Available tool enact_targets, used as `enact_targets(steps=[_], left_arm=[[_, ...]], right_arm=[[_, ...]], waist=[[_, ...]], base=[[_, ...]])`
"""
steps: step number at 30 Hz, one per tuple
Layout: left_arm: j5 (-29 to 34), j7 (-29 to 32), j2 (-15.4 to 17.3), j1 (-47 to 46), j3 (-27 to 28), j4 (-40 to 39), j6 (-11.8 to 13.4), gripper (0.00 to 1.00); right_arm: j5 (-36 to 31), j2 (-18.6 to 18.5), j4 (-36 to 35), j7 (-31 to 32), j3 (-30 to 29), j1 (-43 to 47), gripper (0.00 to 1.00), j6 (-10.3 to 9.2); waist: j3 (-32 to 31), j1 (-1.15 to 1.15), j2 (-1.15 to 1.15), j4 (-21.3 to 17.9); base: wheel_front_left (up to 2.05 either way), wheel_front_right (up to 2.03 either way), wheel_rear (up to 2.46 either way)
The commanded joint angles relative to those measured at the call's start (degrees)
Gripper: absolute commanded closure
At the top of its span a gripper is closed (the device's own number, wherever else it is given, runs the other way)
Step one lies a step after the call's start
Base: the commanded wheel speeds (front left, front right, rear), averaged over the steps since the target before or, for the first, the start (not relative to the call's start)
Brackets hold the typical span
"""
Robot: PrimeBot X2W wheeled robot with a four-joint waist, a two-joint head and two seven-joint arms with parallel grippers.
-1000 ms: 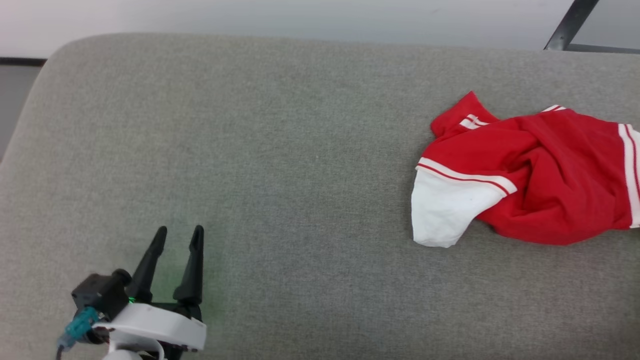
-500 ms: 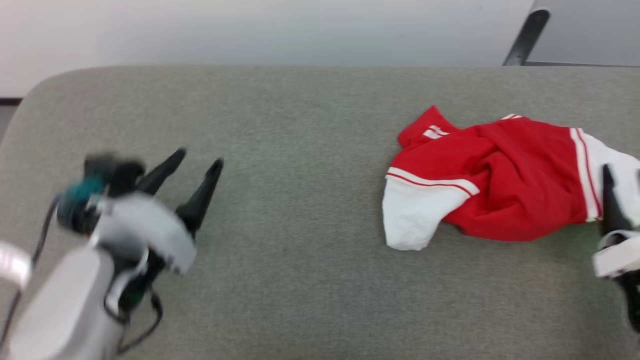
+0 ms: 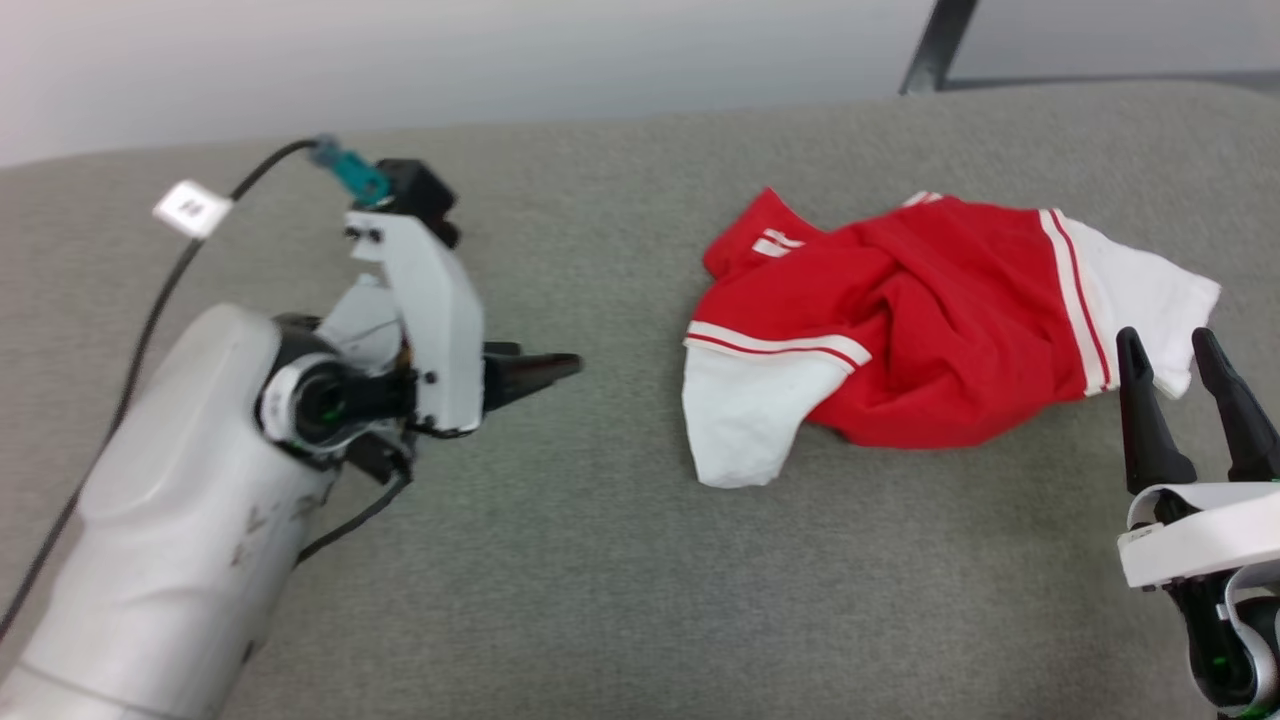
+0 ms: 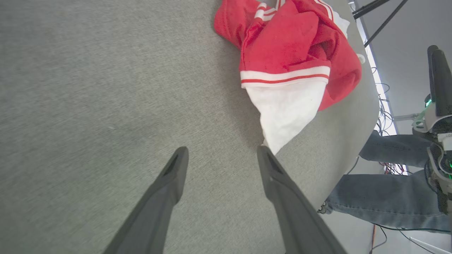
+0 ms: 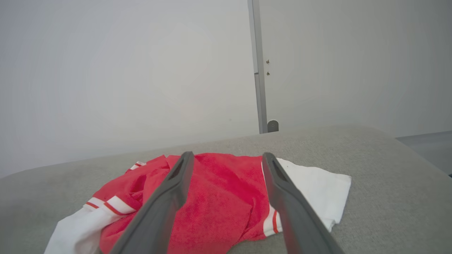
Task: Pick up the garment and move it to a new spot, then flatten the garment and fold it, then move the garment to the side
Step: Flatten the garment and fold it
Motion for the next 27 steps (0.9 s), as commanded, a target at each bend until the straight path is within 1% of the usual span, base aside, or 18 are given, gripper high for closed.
enact_targets(steps=[1,5,13,20,25,27], left_arm=[[-0.6,0.7,-0.5,-1.1,-0.2,0.5,0.3,0.0],[-2.0,3.0,-3.3,-3.2,-0.9,3.0,0.7,0.0],[-1.6,3.9,-5.4,-6.3,-2.2,8.6,0.5,0.0],[-4.0,6.4,-6.9,-7.2,-2.0,12.0,0.3,0.0],[-5.2,6.2,-7.7,-7.4,-1.5,12.4,0.0,0.0],[-6.7,6.1,-8.5,-7.3,-0.5,12.5,0.0,0.0]], right_arm=[[-0.4,0.6,-0.7,0.2,-0.3,0.9,0.0,-0.04],[-1.2,2.4,-3.6,1.2,-1.0,1.7,0.0,-0.04],[-1.5,4.5,-4.8,1.0,-0.7,0.9,0.0,-0.04],[-1.4,5.1,-4.1,0.3,-0.4,0.3,0.0,-0.04],[-1.2,5.2,-3.5,0.0,-0.3,0.2,0.0,-0.04],[-1.2,5.3,-3.4,0.0,-0.1,-0.1,0.0,-0.04]], waist=[[2.3,0.0,0.0,-2.3],[4.5,0.0,0.0,-4.3],[7.9,0.0,0.0,-7.3],[8.8,0.0,0.0,-8.1],[8.8,0.0,0.0,-8.1],[8.8,0.0,0.0,-8.1]], base=[[0.0,0.0,0.0],[0.0,0.0,0.0],[0.0,0.0,0.0],[0.0,0.0,0.0],[0.0,0.0,0.0],[0.0,0.0,0.0]])
